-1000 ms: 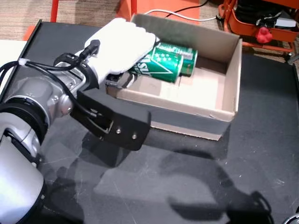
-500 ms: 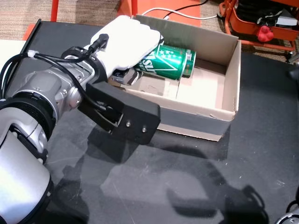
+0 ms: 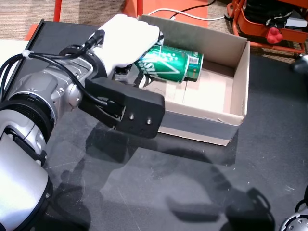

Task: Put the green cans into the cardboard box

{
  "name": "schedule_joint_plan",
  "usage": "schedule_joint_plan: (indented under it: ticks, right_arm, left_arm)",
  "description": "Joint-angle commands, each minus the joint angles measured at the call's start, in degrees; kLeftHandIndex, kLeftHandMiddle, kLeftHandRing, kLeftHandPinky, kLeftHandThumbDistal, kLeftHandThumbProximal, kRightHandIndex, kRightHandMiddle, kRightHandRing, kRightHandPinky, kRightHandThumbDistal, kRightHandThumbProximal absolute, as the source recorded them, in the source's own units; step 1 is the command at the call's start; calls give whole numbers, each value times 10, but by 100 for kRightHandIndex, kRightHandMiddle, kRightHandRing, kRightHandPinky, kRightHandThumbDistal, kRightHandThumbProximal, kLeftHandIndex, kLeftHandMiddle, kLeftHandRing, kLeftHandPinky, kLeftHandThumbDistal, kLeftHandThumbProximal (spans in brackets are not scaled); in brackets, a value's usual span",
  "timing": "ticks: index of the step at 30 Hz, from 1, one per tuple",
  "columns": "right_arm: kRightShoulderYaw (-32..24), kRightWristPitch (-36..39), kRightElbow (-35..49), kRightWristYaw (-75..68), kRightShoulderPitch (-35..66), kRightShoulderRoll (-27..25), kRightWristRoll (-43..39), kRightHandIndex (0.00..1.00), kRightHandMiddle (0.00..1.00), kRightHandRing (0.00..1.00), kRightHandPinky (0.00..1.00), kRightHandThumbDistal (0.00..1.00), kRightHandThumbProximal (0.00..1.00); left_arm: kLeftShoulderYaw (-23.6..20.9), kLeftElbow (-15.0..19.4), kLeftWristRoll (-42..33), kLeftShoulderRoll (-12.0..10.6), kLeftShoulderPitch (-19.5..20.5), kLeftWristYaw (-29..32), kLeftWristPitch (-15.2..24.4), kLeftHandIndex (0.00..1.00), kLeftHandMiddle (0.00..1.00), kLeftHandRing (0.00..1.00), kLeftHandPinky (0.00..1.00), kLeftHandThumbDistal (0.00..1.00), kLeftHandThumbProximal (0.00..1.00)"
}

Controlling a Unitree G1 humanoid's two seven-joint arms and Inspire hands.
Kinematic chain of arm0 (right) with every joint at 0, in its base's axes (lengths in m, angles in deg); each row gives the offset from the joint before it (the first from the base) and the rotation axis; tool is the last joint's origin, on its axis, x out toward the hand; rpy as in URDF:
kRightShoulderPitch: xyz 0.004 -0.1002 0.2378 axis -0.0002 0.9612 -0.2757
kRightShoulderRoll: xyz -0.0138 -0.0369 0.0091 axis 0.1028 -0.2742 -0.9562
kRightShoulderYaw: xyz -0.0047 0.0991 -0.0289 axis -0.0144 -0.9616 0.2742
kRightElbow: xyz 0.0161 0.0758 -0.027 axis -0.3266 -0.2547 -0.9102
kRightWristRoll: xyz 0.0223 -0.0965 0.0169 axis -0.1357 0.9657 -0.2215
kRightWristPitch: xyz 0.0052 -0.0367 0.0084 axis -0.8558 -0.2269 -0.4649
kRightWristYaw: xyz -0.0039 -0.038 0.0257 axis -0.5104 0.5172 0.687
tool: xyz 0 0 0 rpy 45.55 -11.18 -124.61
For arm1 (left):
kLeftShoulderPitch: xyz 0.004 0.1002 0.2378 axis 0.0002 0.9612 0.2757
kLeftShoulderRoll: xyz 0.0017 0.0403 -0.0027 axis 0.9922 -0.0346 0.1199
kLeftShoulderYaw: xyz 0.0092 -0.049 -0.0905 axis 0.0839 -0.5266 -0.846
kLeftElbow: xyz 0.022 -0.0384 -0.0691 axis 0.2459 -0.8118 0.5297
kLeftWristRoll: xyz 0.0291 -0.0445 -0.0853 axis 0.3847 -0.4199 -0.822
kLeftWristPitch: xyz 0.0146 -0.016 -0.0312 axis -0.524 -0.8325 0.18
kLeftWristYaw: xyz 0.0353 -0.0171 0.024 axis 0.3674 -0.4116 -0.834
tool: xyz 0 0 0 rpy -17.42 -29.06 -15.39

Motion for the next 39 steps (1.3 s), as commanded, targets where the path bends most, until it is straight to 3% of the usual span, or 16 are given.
schedule_joint_plan:
  ticks: [1, 4, 6, 8, 9, 12, 15, 18, 21, 26, 30, 32, 34, 37, 38, 39]
  right_arm:
    - [-7, 9, -3, 7, -1, 5, -2, 59, 64, 68, 96, 45, 76]
    - [-10, 13, -4, 5, 0, 4, 1, 59, 63, 67, 96, 50, 73]
    - [-9, 4, -4, 13, 2, 4, -11, 64, 64, 67, 97, 51, 66]
    - [-7, 6, -1, 5, 2, 7, -2, 60, 61, 65, 93, 51, 73]
    - [-7, 8, -2, 8, -2, 9, -2, 61, 63, 67, 95, 44, 73]
    - [-6, 10, -4, 11, -5, 12, -7, 60, 63, 67, 95, 51, 66]
    - [-14, 16, -19, 18, -11, 14, -14, 59, 63, 66, 92, 57, 74]
    - [-15, 17, -18, 21, -9, 17, -15, 61, 64, 66, 92, 58, 69]
    - [-16, 26, -16, 15, -7, 22, -10, 58, 62, 63, 91, 48, 62]
    - [-12, 29, -16, 2, 0, 25, -5, 54, 63, 65, 96, 48, 63]
    - [-10, 18, -23, 7, -6, 19, -12, 55, 62, 64, 91, 45, 54]
    - [-10, 20, -28, 8, -11, 21, -12, 55, 62, 65, 91, 44, 57]
    - [-16, 37, -40, 6, -17, 21, -2, 54, 61, 64, 91, 52, 67]
    - [-14, 42, -49, 1, -18, 20, 6, 55, 61, 65, 82, 66, 67]
    - [-10, 37, -47, -6, -16, 20, 10, 56, 60, 64, 73, 70, 63]
    - [-11, 45, -51, -14, -19, 23, 17, 55, 59, 63, 72, 66, 69]
  left_arm:
    - [0, -1, -6, -3, -10, 26, -5, 72, 85, 89, 88, 97, 33]
    - [8, -2, 1, -5, -12, 46, -14, 77, 93, 100, 96, 100, 37]
    - [20, -2, 12, -4, -13, 47, -19, 93, 99, 100, 99, 100, 40]
    - [34, -2, 23, -2, -15, 47, -22, 100, 100, 100, 100, 100, 44]
    - [41, -2, 27, -1, -16, 47, -24, 100, 100, 100, 100, 100, 45]
    - [52, -2, 34, -1, -19, 49, -31, 100, 100, 100, 100, 100, 47]
    - [50, -2, 27, 0, -21, 53, -31, 100, 100, 100, 100, 100, 45]
    - [47, -2, 22, 3, -22, 54, -26, 100, 100, 100, 100, 100, 45]
    - [48, -2, 23, 4, -23, 53, -26, 100, 100, 100, 100, 100, 46]
    - [47, -2, 23, 7, -23, 51, -26, 100, 100, 100, 100, 100, 47]
    - [49, -1, 25, 10, -25, 43, -27, 100, 100, 100, 100, 100, 49]
    - [42, -1, 18, 12, -29, 44, -26, 100, 100, 100, 99, 100, 45]
    - [34, 0, 11, 16, -36, 50, -20, 100, 100, 100, 98, 100, 46]
    - [24, 1, 2, 24, -49, 57, -10, 100, 100, 100, 98, 100, 45]
    - [16, 2, -6, 27, -53, 54, -4, 100, 100, 100, 96, 100, 46]
    - [8, 3, -13, 30, -56, 50, 2, 100, 100, 100, 96, 100, 47]
